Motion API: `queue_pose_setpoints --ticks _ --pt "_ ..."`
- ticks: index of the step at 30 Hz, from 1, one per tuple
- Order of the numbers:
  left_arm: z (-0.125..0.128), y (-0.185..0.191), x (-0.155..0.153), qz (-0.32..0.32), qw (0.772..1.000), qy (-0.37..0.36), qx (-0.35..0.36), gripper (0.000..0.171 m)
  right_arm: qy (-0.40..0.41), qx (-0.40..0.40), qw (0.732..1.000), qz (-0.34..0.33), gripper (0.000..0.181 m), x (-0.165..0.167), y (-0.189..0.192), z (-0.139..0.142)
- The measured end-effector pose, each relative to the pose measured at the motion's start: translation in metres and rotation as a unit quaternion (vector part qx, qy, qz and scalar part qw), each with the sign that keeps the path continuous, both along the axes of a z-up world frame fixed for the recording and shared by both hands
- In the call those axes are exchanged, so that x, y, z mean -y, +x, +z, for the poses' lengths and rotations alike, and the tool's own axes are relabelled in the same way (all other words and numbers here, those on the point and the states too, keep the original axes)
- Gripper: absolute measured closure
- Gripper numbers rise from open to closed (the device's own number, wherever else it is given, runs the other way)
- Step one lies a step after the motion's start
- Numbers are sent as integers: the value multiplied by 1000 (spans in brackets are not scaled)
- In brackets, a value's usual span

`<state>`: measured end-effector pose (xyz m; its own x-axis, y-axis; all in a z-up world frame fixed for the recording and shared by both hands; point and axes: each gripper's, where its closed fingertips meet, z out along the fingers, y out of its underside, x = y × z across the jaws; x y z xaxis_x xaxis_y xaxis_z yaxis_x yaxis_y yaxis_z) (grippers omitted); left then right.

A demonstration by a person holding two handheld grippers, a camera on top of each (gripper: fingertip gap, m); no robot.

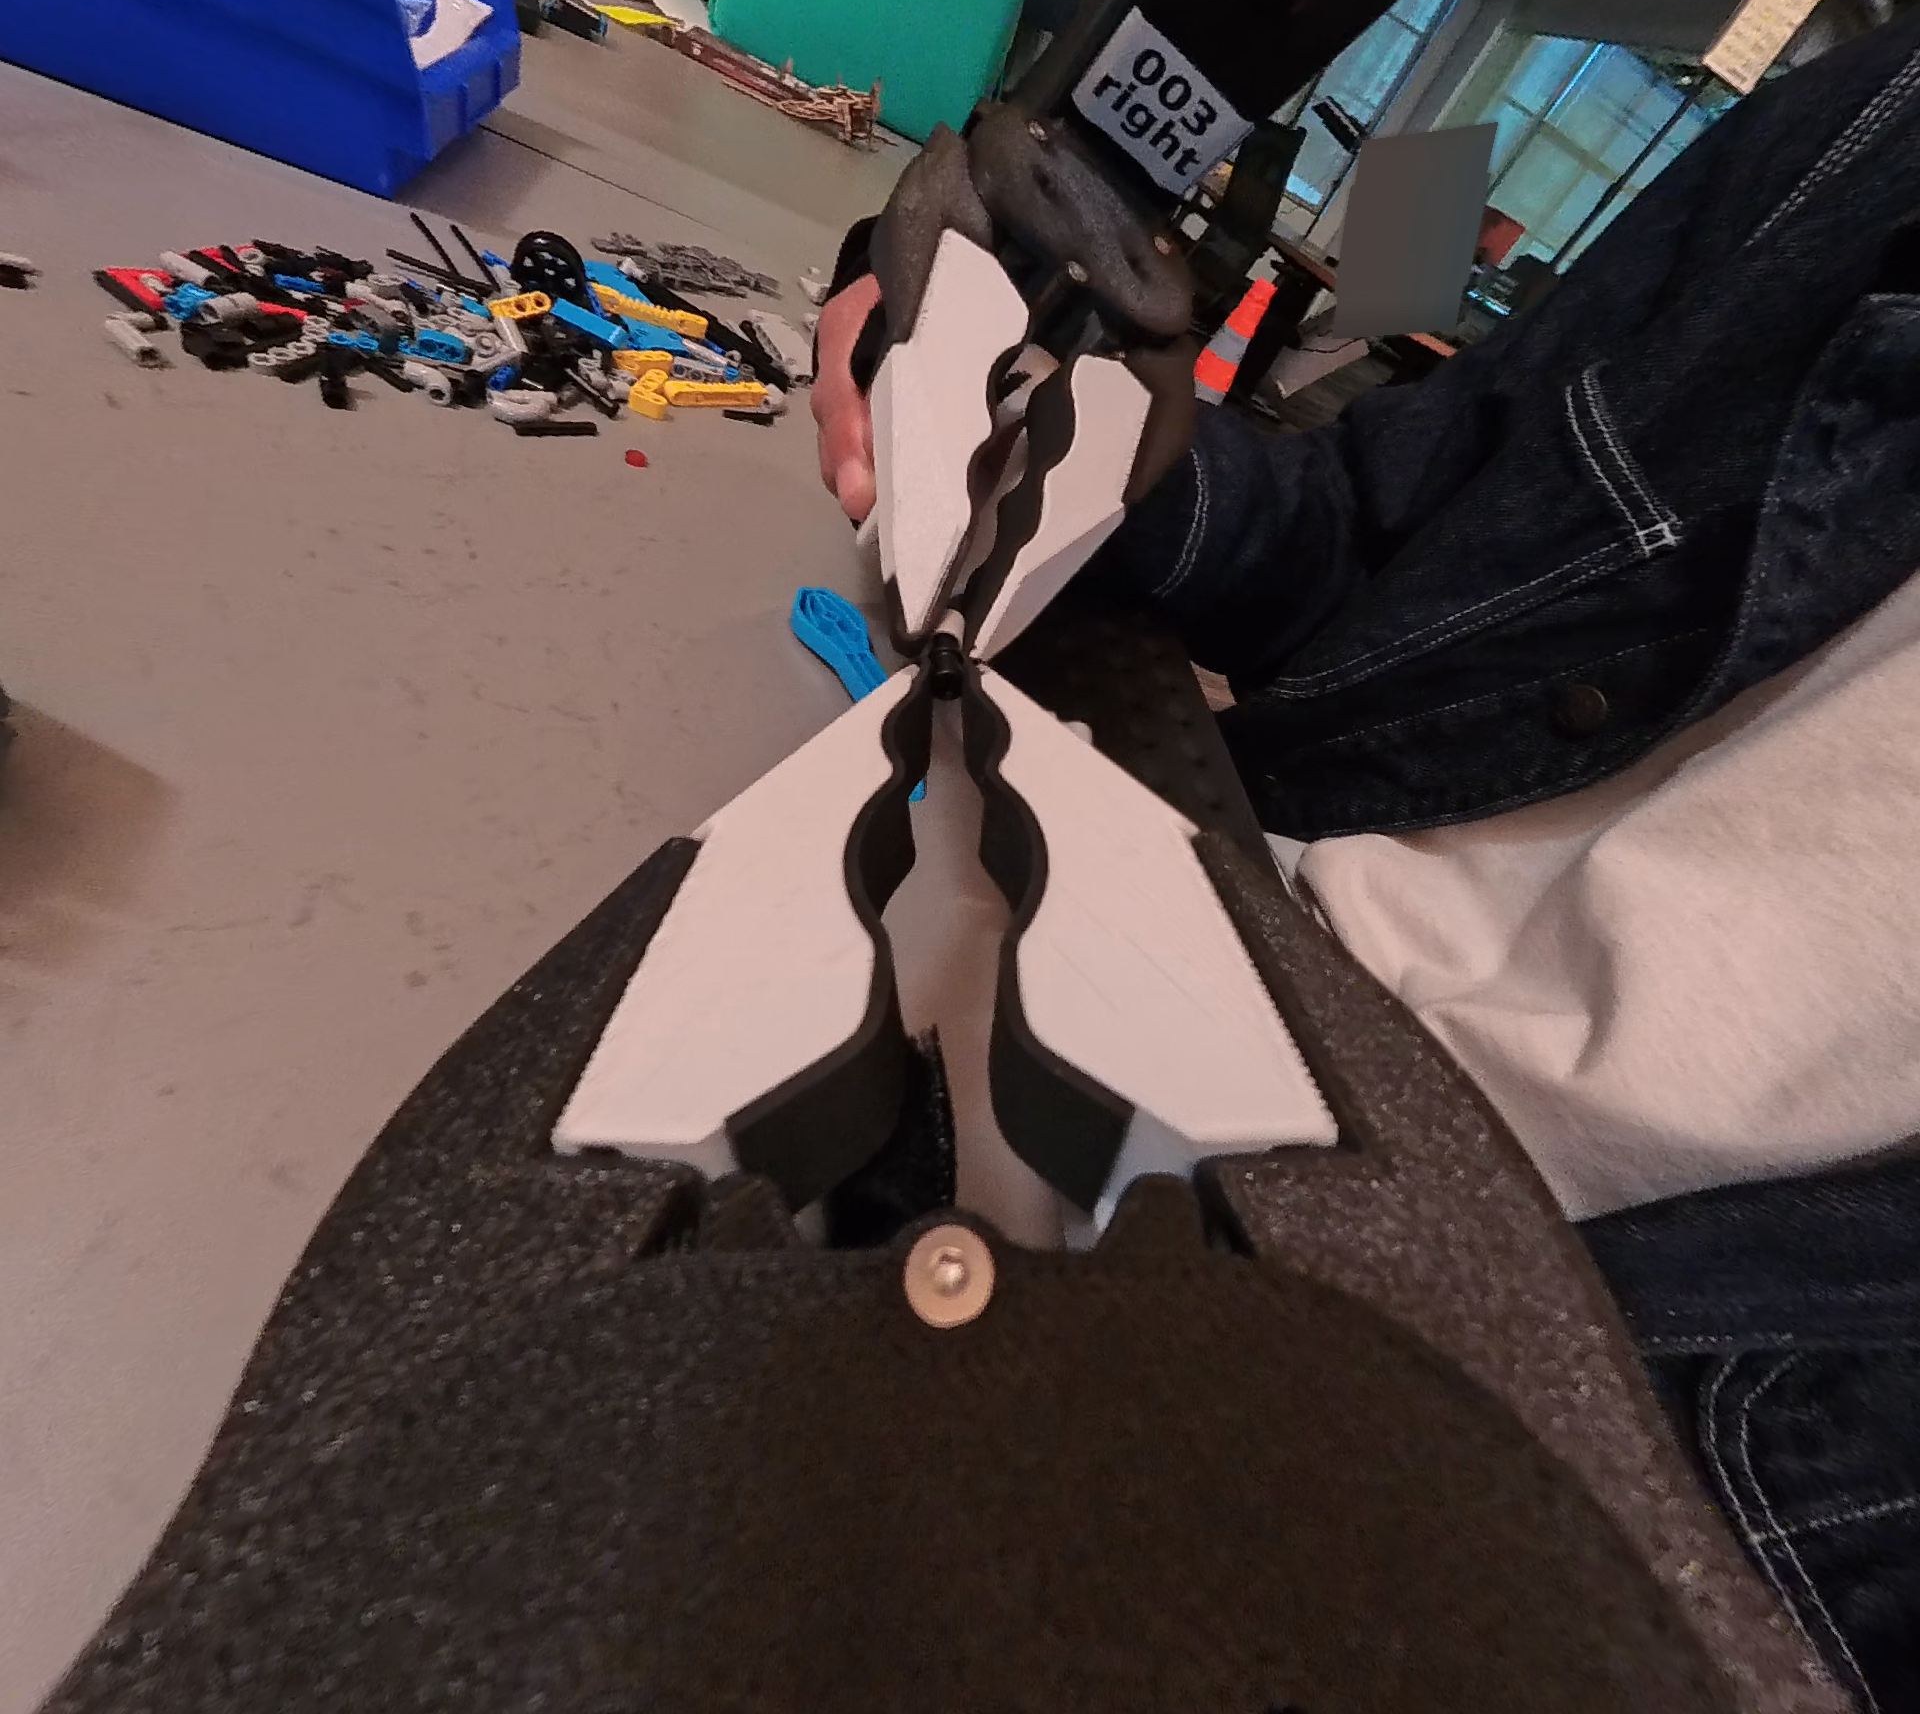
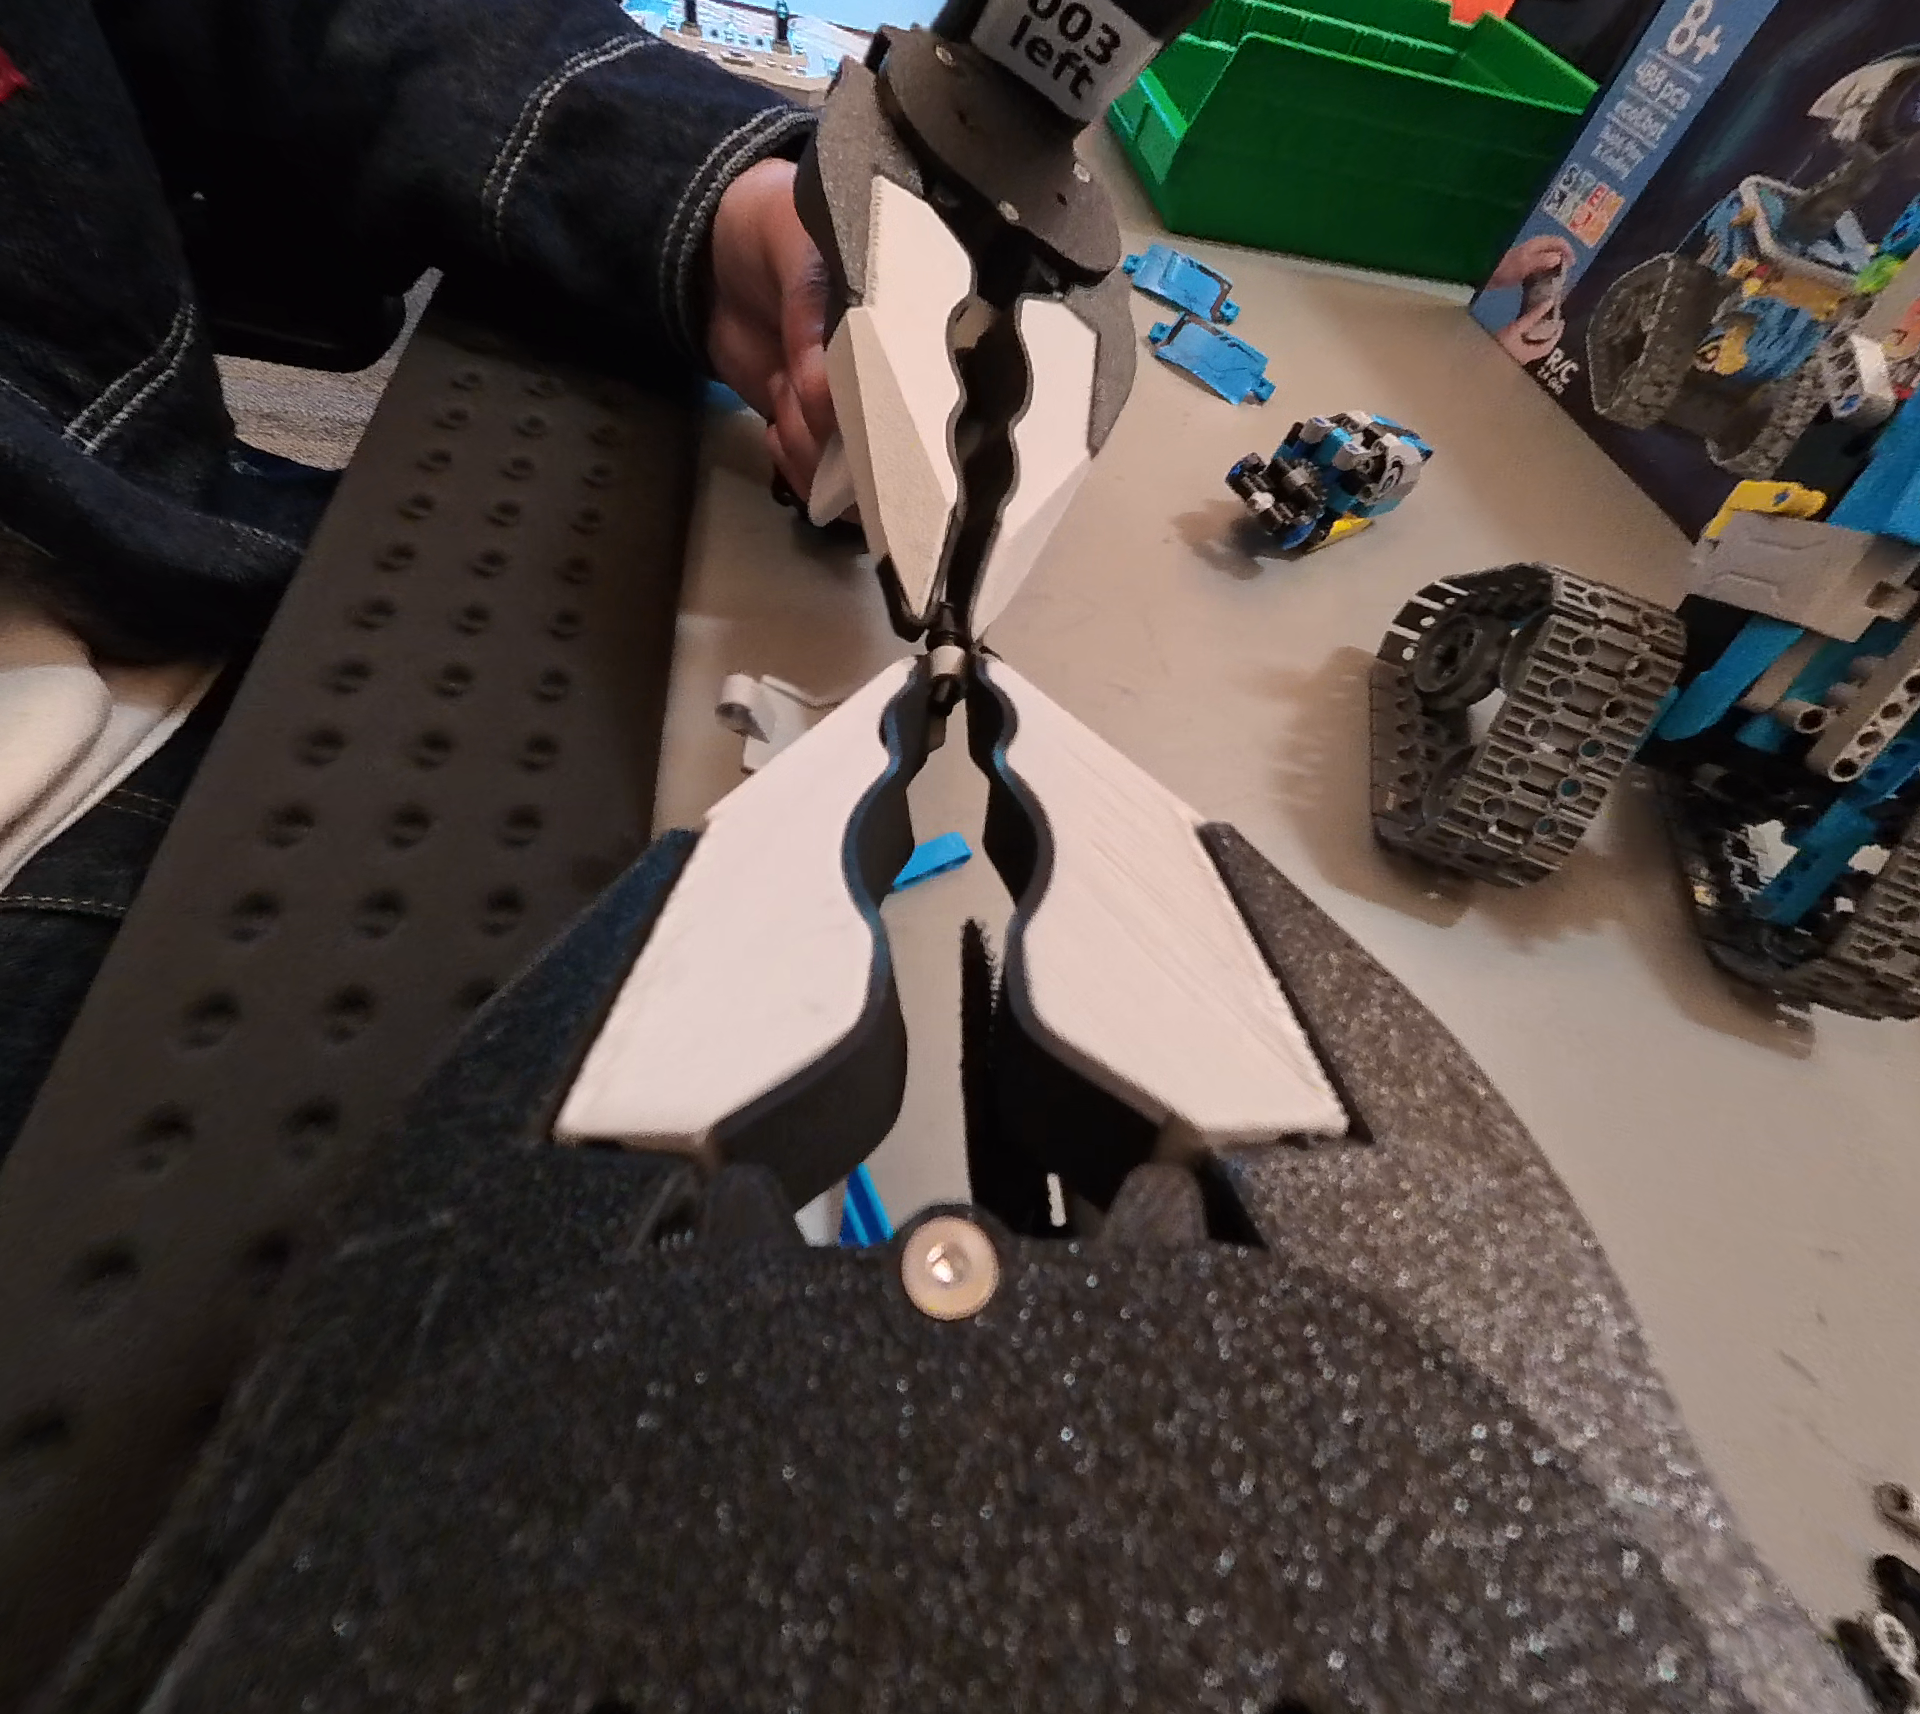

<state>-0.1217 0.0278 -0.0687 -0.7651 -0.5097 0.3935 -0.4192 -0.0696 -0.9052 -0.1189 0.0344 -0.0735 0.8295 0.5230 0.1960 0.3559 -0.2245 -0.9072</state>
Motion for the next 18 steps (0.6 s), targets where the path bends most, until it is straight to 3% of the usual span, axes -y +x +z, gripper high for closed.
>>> queue_pose_setpoints --ticks 18 --pt "-4 -5 2 -1 1000 18 6 168 -22 -19 1000 13 177 6 -1 -4"
